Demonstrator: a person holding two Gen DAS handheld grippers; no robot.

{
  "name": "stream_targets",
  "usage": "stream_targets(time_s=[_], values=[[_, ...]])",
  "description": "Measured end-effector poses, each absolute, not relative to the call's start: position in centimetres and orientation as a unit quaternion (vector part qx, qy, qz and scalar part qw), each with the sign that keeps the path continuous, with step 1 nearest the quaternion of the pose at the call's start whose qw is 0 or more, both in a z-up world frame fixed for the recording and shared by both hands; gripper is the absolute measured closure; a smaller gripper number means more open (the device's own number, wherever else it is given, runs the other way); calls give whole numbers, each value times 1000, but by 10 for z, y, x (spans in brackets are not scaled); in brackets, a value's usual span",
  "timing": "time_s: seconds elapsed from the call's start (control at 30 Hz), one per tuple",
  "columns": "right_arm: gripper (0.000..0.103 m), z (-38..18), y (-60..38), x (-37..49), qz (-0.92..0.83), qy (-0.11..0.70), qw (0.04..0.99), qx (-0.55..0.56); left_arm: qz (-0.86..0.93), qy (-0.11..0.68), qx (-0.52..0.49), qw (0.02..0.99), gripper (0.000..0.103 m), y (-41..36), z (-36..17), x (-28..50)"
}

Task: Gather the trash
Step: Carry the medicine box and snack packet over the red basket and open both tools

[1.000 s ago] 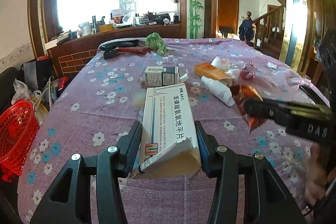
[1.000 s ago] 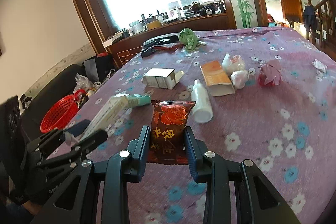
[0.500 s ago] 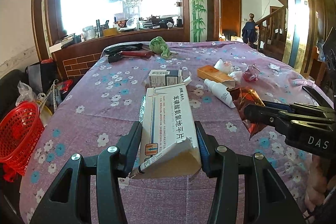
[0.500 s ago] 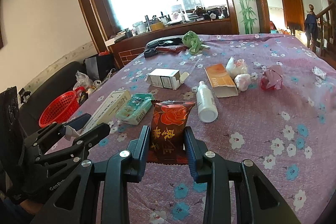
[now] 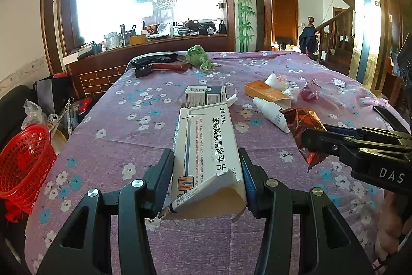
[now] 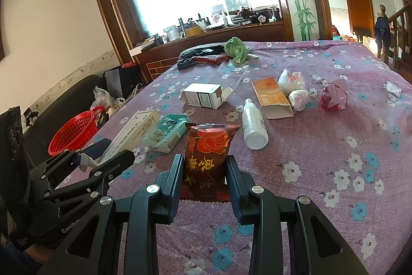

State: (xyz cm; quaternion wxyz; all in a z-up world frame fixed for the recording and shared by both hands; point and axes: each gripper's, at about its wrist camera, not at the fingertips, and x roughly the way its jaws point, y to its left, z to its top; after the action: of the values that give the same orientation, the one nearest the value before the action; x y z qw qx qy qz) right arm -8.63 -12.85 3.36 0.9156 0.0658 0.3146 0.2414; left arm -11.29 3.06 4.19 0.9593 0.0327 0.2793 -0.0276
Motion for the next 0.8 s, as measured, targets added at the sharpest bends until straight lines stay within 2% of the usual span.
stream_targets(time_s=[0.43, 0.8], values=[[68, 34, -130, -88, 227, 329, 913, 80, -8, 279, 30, 960, 55, 36, 46, -113], [68, 56, -105, -100, 243, 330, 910, 60, 21, 252, 4, 967, 55, 73, 70, -132]])
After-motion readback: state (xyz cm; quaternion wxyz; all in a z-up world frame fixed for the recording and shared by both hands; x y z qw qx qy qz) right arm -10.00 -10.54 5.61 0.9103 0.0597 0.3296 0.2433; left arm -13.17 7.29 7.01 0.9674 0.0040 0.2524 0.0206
